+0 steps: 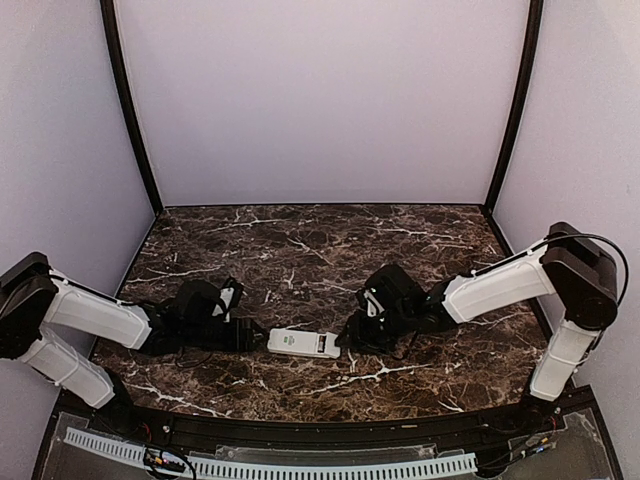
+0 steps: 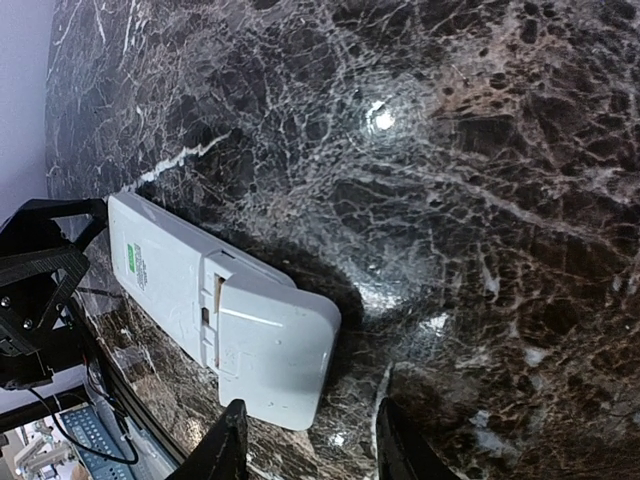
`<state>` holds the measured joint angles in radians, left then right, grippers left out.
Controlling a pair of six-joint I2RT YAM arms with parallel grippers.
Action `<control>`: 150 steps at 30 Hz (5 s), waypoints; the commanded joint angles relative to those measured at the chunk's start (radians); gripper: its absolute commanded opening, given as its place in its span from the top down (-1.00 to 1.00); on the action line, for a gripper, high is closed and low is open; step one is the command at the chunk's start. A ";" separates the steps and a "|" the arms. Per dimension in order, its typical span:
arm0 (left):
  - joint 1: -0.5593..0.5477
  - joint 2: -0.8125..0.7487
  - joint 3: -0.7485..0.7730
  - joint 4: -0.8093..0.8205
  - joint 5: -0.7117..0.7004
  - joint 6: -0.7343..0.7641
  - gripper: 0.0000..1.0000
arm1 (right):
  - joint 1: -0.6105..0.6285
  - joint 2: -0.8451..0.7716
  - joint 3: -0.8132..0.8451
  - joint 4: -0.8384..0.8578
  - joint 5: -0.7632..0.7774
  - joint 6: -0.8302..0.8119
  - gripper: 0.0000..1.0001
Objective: Load the batteries into the remote control
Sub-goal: Load the battery cover onto the remote control without the battery cover, then press the battery cover on the remote control.
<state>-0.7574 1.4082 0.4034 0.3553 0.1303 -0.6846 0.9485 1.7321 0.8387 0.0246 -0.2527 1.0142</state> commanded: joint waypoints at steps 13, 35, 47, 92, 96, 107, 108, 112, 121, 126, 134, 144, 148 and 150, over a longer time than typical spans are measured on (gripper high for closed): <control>-0.010 0.038 -0.001 0.010 0.041 -0.006 -0.13 | 0.022 0.064 0.022 0.071 -0.020 0.047 0.36; -0.017 0.066 0.005 0.029 0.063 -0.004 -0.06 | 0.044 0.105 0.120 -0.017 0.004 0.044 0.45; -0.016 0.067 0.004 0.032 0.067 -0.004 -0.07 | 0.059 0.134 0.174 -0.105 0.036 0.044 0.45; -0.017 0.035 -0.014 0.032 0.060 0.002 -0.07 | 0.087 0.092 0.354 -0.289 0.095 -0.145 1.00; -0.017 0.036 -0.012 0.031 0.062 0.003 -0.06 | 0.072 0.110 0.335 -0.254 0.088 -0.137 1.00; -0.017 0.040 -0.013 0.031 0.059 0.002 -0.07 | 0.041 0.214 0.243 -0.154 0.046 -0.096 1.00; -0.017 0.040 -0.014 0.032 0.059 0.002 -0.06 | 0.041 0.214 0.241 -0.151 0.044 -0.095 1.00; -0.017 0.044 -0.013 0.033 0.060 0.003 -0.07 | 0.041 0.206 0.257 -0.164 0.044 -0.105 1.00; -0.017 0.040 -0.014 0.029 0.058 0.001 -0.06 | 0.056 0.089 0.341 -0.244 0.045 -0.152 1.00; -0.017 0.031 -0.015 0.019 0.052 -0.002 -0.06 | 0.056 0.013 0.302 -0.380 0.193 -0.102 1.00; -0.017 -0.063 -0.010 -0.119 -0.090 -0.013 0.77 | 0.111 0.137 0.355 -0.647 0.365 -0.028 1.00; -0.016 0.053 0.063 -0.196 -0.105 0.020 0.97 | 0.153 0.267 0.475 -0.754 0.426 -0.023 1.00; -0.017 0.083 0.084 -0.196 -0.092 0.029 1.00 | 0.155 0.263 0.465 -0.750 0.426 -0.018 1.00; -0.016 0.087 0.084 -0.194 -0.091 0.032 1.00 | 0.156 0.263 0.464 -0.752 0.429 -0.016 1.00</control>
<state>-0.7708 1.4731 0.4831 0.2253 0.0402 -0.6746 1.0950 1.9636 1.3155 -0.6540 0.1432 0.9825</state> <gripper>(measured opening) 0.004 0.004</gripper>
